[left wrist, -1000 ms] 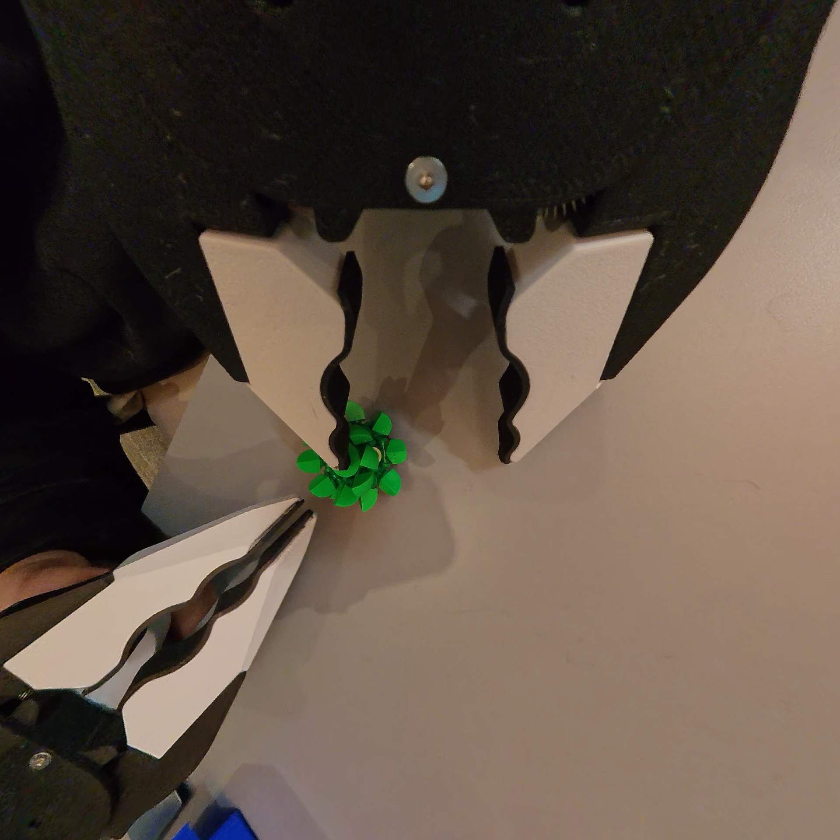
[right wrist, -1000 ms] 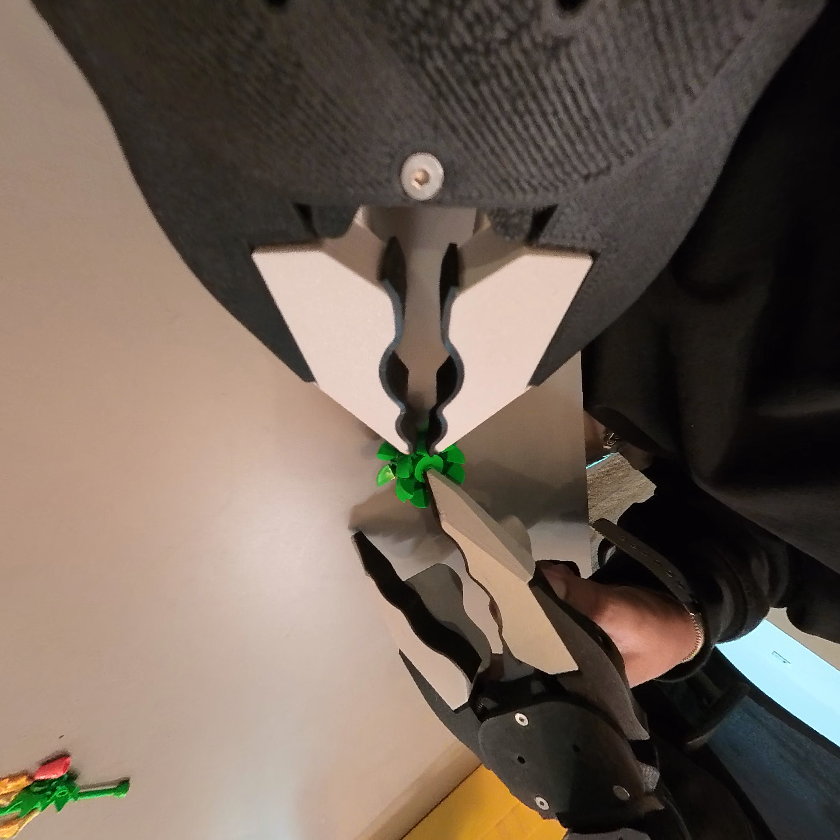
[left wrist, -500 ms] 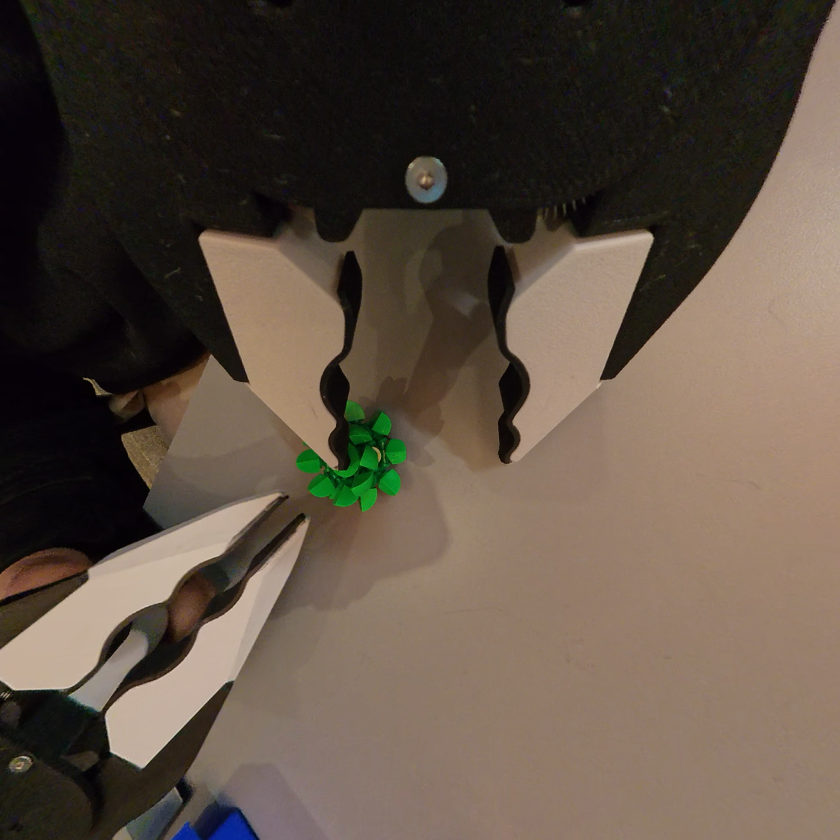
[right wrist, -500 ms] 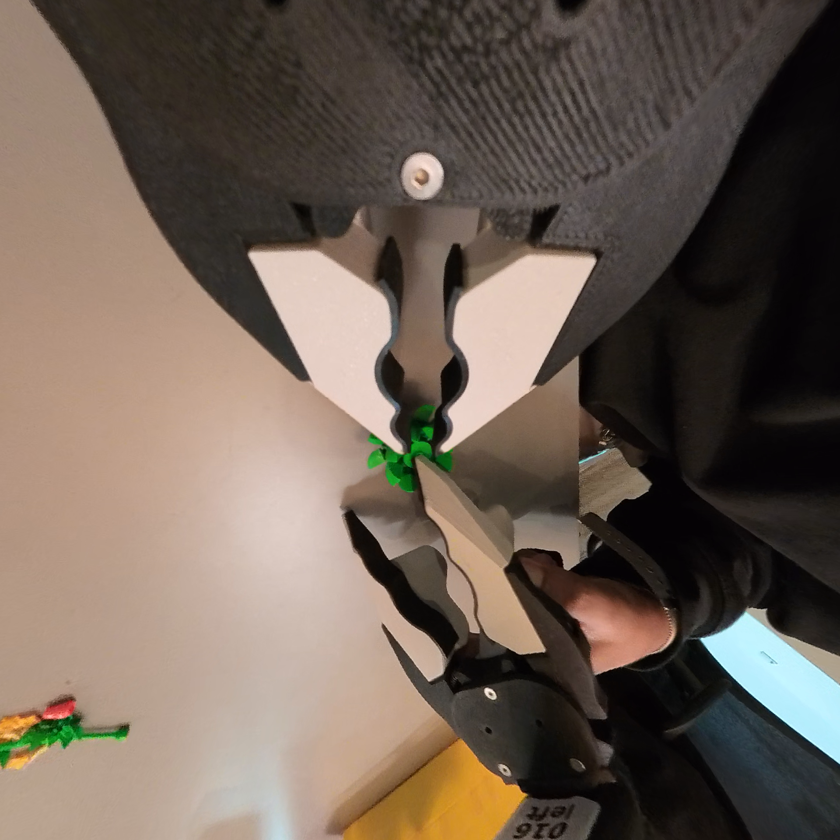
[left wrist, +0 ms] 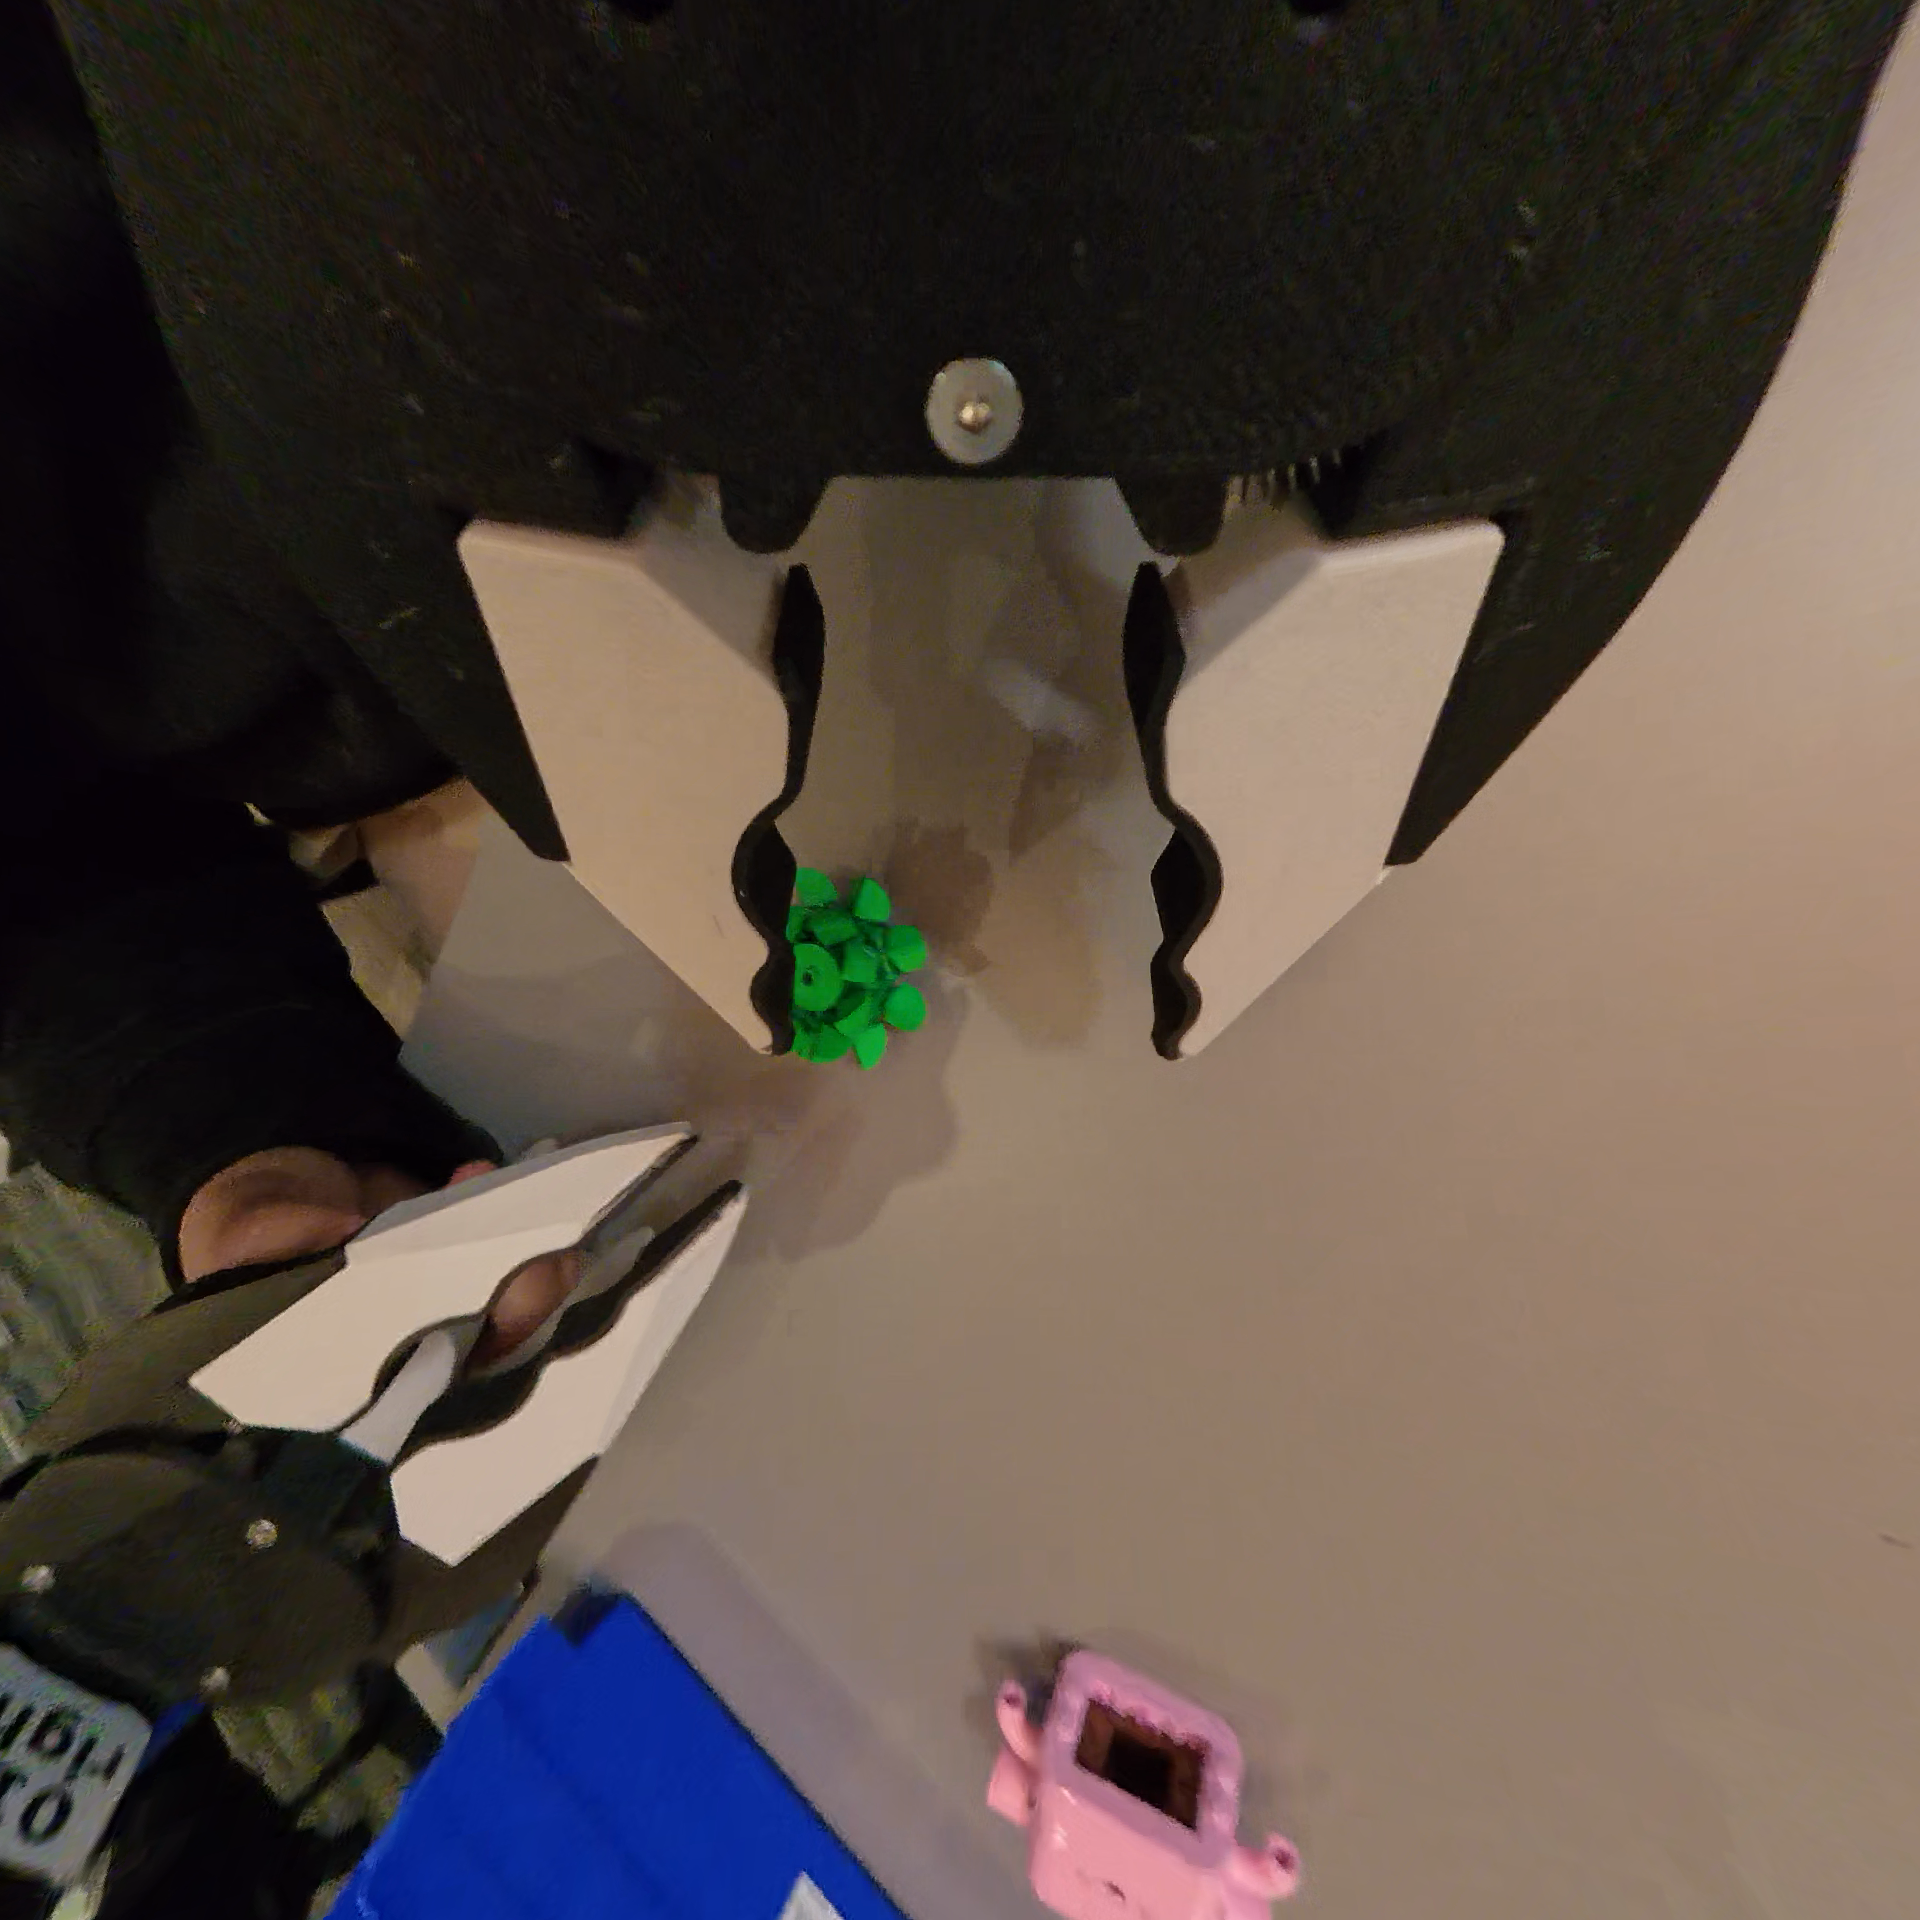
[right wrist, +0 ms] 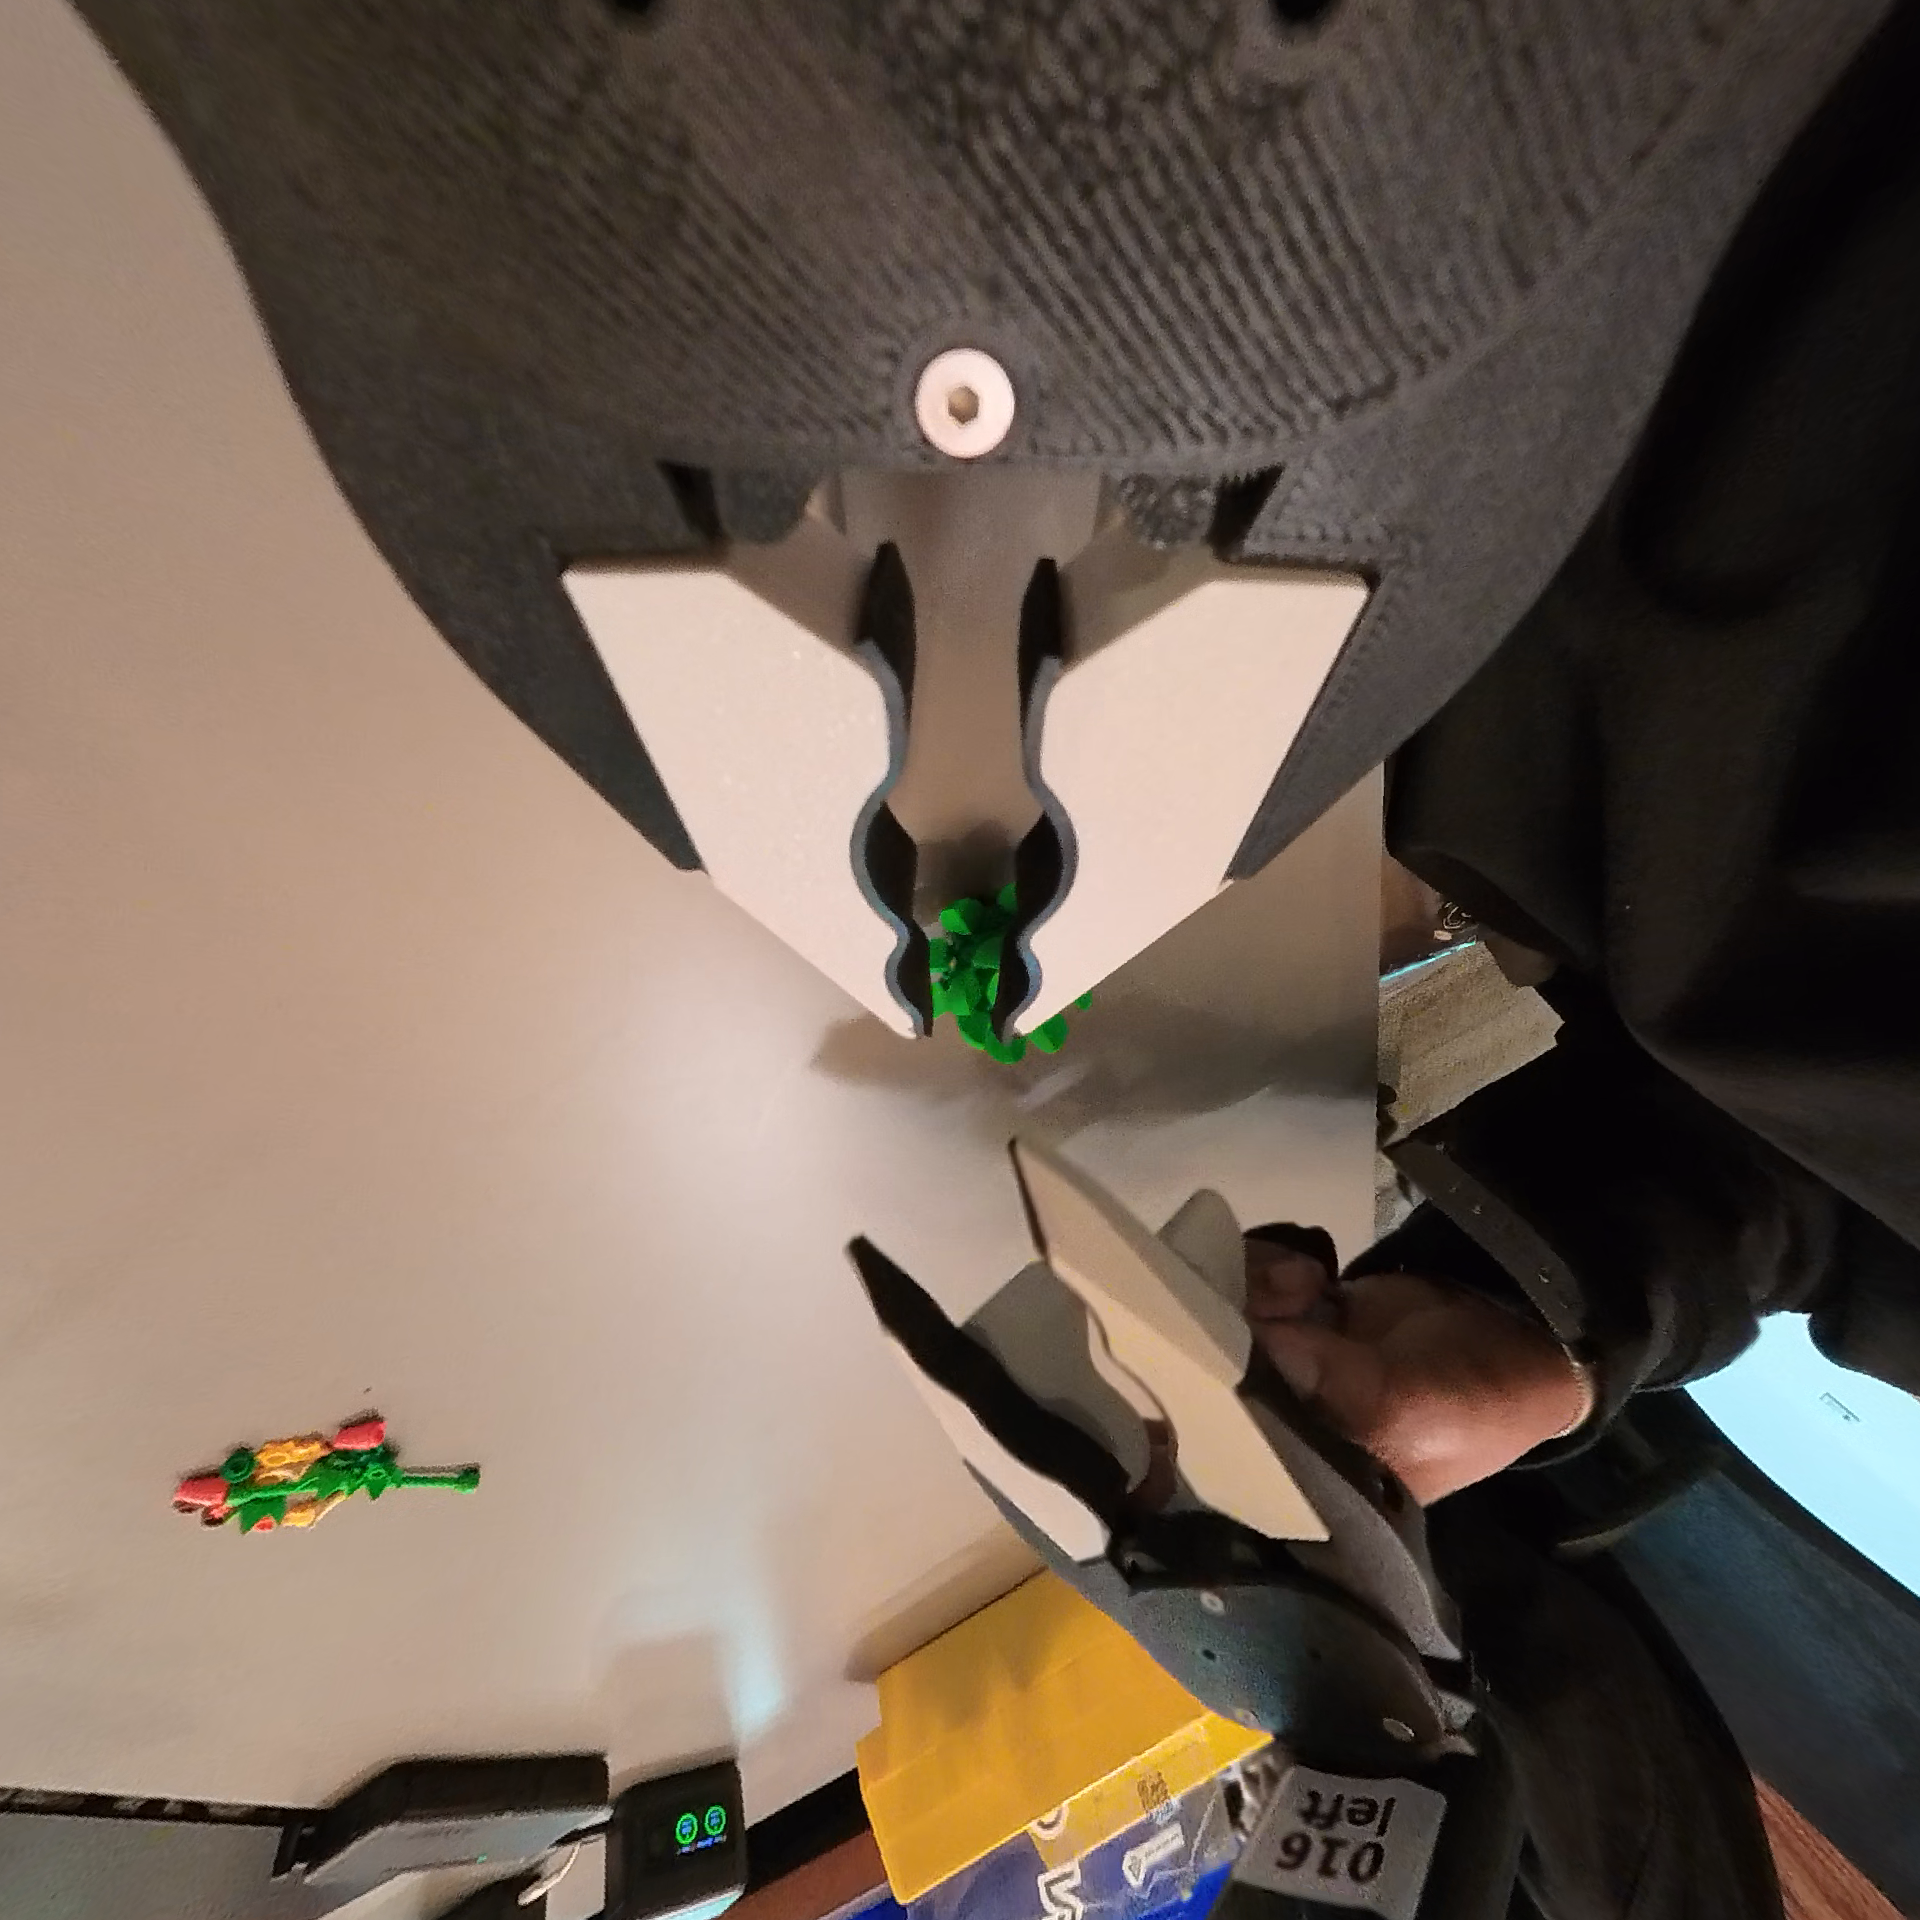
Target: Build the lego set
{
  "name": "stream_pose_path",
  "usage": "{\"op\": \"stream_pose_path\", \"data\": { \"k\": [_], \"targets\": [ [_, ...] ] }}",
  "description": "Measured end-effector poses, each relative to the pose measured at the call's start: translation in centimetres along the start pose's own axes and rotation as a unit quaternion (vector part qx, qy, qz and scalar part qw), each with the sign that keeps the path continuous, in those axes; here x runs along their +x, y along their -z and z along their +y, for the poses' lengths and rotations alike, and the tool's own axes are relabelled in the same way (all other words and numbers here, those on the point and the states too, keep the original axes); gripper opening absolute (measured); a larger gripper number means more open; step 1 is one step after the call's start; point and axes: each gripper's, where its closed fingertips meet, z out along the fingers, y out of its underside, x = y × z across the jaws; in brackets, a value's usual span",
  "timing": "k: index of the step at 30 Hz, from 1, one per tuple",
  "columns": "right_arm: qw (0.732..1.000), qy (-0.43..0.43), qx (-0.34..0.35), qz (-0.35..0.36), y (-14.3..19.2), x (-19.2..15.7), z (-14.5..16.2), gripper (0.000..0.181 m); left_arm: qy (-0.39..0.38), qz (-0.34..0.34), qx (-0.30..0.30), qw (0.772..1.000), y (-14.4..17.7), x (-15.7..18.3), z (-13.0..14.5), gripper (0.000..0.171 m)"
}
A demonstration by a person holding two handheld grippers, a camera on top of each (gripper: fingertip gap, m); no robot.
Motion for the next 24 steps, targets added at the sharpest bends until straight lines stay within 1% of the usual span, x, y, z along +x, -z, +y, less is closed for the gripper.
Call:
{"op": "stream_pose_path", "data": {
  "k": [2,4,6,8,11,13,15,18,19,22,24],
  "targets": [
    [1.000,-0.001,0.002,0.002,0.1,0.1,0.0,0.011,0.005,-0.011,0.023,1.000,0.8,-1.0,-0.6,0.063],
    [1.000,-0.001,0.005,0.005,0.1,0.2,0.0,0.010,0.000,0.011,0.046,0.999,1.4,-0.8,-1.1,0.053],
    [1.000,0.004,0.017,0.009,0.1,0.4,-0.2,0.010,-0.030,0.048,0.068,0.996,1.7,0.1,-1.3,0.046],
    [0.999,0.009,0.049,0.007,0.2,0.5,-0.7,0.008,-0.079,0.083,0.082,0.990,1.7,1.3,-1.0,0.044],
    [0.995,-0.010,0.098,-0.021,1.1,0.3,-1.8,0.006,-0.145,0.126,0.073,0.979,1.2,2.8,0.6,0.044],
    [0.990,-0.022,0.133,-0.032,2.0,0.3,-2.5,0.003,-0.177,0.133,0.069,0.973,0.9,3.2,1.3,0.040],
    [0.987,-0.030,0.150,-0.048,2.5,0.2,-2.9,0.001,-0.204,0.126,0.060,0.969,0.5,3.3,1.9,0.034],
    [0.987,-0.022,0.146,-0.058,2.4,-0.2,-2.8,0.002,-0.242,0.088,0.048,0.965,-0.3,2.5,2.4,0.033],
    [0.989,-0.014,0.138,-0.055,2.2,-0.4,-2.6,0.002,-0.247,0.086,0.052,0.964,-0.3,2.5,2.3,0.033],
    [0.994,0.015,0.104,-0.035,1.2,-0.7,-1.8,0.002,-0.230,0.110,0.069,0.964,0.0,2.8,2.0,0.032],
    [0.996,0.032,0.075,-0.018,0.4,-0.7,-1.2,0.002,-0.214,0.119,0.068,0.967,0.1,2.5,2.1,0.032]
  ]
}}
